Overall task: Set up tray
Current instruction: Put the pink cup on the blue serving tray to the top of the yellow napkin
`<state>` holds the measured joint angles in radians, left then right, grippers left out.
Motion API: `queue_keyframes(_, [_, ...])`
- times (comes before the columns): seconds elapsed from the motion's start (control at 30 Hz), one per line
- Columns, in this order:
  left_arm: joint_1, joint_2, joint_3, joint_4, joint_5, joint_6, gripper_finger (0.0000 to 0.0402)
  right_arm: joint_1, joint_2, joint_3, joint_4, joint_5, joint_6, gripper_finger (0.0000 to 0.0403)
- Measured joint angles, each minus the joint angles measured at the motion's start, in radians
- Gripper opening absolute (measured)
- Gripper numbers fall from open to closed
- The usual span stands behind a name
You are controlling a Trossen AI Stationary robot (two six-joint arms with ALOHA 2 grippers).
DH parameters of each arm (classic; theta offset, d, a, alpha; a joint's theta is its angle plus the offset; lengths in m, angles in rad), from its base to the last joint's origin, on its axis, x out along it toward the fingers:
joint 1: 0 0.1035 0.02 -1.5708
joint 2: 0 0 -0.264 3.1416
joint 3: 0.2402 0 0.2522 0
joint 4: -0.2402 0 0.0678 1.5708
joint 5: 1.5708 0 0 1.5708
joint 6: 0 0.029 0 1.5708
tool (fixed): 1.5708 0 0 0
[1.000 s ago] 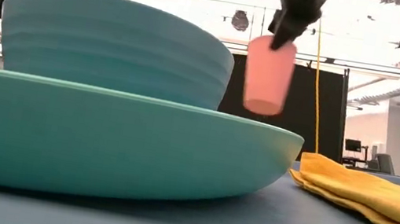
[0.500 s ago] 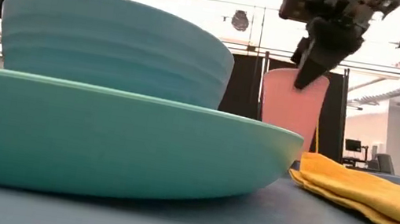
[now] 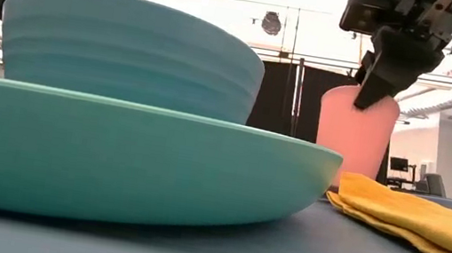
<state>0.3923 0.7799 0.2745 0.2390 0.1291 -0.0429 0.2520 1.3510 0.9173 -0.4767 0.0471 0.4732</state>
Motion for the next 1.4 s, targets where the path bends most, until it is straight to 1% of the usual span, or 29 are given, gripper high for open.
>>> queue_keyframes(0.2, [0.000,0.000,0.000,0.006,0.000,0.000,0.0081,-0.011,0.001,0.000,-0.002,0.001,-0.050,0.0000])
queue_keyframes(0.5, [0.000,0.000,0.000,0.006,0.000,-0.004,0.0081,-0.025,0.037,0.002,-0.088,0.001,-0.075,0.0000])
queue_keyframes(0.73, [0.000,0.000,0.000,0.008,0.000,0.004,0.0081,-0.025,0.037,0.001,-0.115,0.000,-0.070,0.0000])
queue_keyframes(0.9, [0.000,0.000,0.000,0.009,0.000,0.004,0.0081,-0.022,0.037,0.001,-0.175,-0.025,-0.037,0.0000])
queue_keyframes(1.13, [0.000,0.000,0.000,0.014,0.000,0.004,0.0081,-0.022,0.037,0.000,-0.099,-0.098,-0.066,0.0000])
queue_keyframes(1.4, [0.000,0.000,0.000,0.022,0.000,0.005,0.0081,-0.022,0.037,0.000,-0.036,-0.100,-0.070,0.0000])
